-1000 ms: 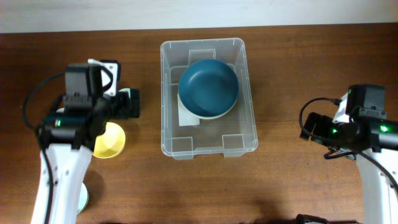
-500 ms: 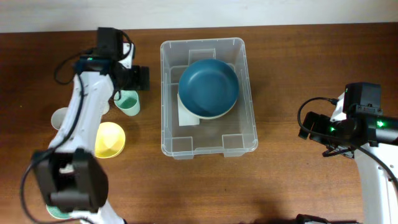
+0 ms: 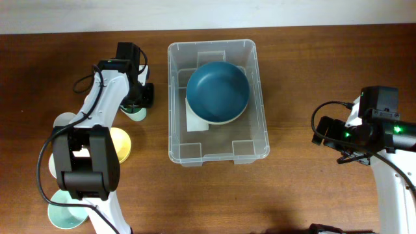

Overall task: Pack container
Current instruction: 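Release the blue bowl and retract the right gripper to the right, then grasp the mint-green cup with the left gripper, then carry the mint-green cup into the container's front-right corner and release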

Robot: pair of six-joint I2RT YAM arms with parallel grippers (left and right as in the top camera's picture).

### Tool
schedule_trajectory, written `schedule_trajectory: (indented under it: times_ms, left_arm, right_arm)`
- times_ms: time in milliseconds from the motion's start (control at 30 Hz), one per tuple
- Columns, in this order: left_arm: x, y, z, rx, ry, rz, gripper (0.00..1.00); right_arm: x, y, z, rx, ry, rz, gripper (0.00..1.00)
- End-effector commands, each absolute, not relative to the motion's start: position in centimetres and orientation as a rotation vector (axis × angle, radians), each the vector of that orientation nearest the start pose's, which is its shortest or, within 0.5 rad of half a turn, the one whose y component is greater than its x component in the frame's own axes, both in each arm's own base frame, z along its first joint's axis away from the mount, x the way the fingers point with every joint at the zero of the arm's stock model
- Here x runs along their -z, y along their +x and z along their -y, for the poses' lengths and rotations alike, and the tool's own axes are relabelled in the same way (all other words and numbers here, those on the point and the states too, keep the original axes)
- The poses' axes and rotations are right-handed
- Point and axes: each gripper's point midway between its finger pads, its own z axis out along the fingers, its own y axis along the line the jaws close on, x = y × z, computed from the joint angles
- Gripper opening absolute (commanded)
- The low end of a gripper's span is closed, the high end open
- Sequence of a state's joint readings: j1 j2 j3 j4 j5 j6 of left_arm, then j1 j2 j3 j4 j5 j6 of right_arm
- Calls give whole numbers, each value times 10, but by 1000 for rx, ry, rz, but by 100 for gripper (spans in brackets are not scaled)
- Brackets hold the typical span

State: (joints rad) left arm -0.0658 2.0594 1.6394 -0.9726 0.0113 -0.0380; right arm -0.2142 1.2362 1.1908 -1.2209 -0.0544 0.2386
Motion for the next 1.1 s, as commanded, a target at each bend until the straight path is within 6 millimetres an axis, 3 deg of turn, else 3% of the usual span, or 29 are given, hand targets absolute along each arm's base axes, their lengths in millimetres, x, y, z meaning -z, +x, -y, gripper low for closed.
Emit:
schedule_trajectory:
  times_ms: [0,100,267,367,433,500,567,667,733,800,967,1033,1067]
  left_arm:
    - [-62,435,32,47,41,-2969,22]
    - [-61,431,31,45,41,-2982,18]
    - [-61,430,31,45,41,-2986,1]
    - [-66,435,31,45,42,-2971,1]
    - [-81,443,33,48,45,-2936,0]
    - [-109,452,38,49,72,-2883,1]
    - [-149,459,49,55,110,-2807,0]
    - [-215,458,73,51,182,-2681,0]
    - [-245,447,96,75,248,-2628,1]
    - [-260,434,121,99,324,-2597,1]
    - [-257,387,205,180,612,-2602,1]
    - [-253,375,224,192,682,-2601,1]
    - [-249,365,243,209,750,-2597,1]
  right_arm:
    - [-177,252,43,-92,618,-2766,99]
    - [-177,252,43,-92,618,-2766,99]
    - [-177,252,43,-92,617,-2765,99]
    - [-177,252,43,-92,618,-2767,99]
    - [-177,251,43,-91,619,-2768,99]
    - [-177,251,43,-91,619,-2767,99]
    - [-177,251,43,-91,619,-2767,99]
    - [-177,251,43,-85,619,-2767,99]
    - [-177,251,45,-69,622,-2767,99]
    - [-177,250,51,-32,642,-2763,100]
    - [-176,233,89,55,973,-2688,99]
    - [-175,227,97,38,1043,-2673,99]
    - [-174,225,99,3,1083,-2662,99]
